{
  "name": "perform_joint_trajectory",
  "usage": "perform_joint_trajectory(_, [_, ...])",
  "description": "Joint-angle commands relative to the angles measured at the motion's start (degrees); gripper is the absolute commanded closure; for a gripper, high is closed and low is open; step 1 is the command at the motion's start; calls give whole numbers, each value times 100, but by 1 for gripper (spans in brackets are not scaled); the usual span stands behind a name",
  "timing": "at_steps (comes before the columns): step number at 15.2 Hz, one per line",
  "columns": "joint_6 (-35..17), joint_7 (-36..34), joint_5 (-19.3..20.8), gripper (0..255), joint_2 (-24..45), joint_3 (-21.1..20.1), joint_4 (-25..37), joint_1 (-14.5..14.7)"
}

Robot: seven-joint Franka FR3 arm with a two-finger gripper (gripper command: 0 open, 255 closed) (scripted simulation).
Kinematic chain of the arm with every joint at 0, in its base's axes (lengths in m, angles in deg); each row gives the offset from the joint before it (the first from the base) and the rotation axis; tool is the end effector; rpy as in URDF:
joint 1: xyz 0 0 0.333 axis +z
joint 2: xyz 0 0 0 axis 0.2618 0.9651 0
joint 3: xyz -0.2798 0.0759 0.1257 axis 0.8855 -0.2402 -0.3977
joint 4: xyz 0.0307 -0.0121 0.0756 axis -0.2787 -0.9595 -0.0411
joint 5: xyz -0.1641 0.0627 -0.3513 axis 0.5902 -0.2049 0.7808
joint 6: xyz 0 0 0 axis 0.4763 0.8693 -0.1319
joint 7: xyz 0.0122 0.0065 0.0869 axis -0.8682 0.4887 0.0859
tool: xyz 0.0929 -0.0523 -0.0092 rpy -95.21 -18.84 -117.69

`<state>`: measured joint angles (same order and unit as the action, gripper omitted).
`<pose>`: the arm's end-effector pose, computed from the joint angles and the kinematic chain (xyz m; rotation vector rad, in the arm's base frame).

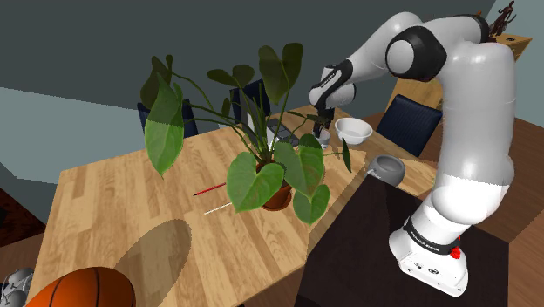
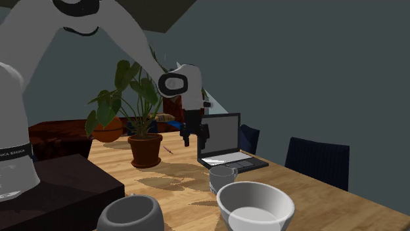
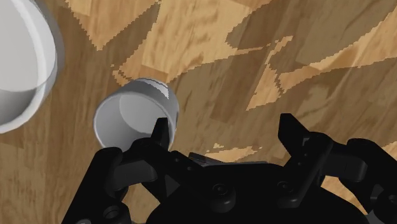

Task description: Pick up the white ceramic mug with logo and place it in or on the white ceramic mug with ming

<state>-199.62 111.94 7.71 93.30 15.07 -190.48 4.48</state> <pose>0.5358 -0.2842 0.2305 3.0841 0.0083 0.0064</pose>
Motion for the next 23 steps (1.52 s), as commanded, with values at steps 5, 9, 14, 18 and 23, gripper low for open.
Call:
perform_joint_trajectory(5, [26,369,-308,0,1335,-253,1331,-494])
perform_joint_trajectory(9, [73,452,-377,0,1933,-348,1975,-684])
perform_joint_trajectory(14, [-112,482,-433,0,2258,-417,2117,-751])
perform_joint_trajectory(18, [-167,491,-448,0,2363,-438,2169,-772])
perform_joint_trajectory(23, [-166,490,-448,0,2363,-438,2169,-772])
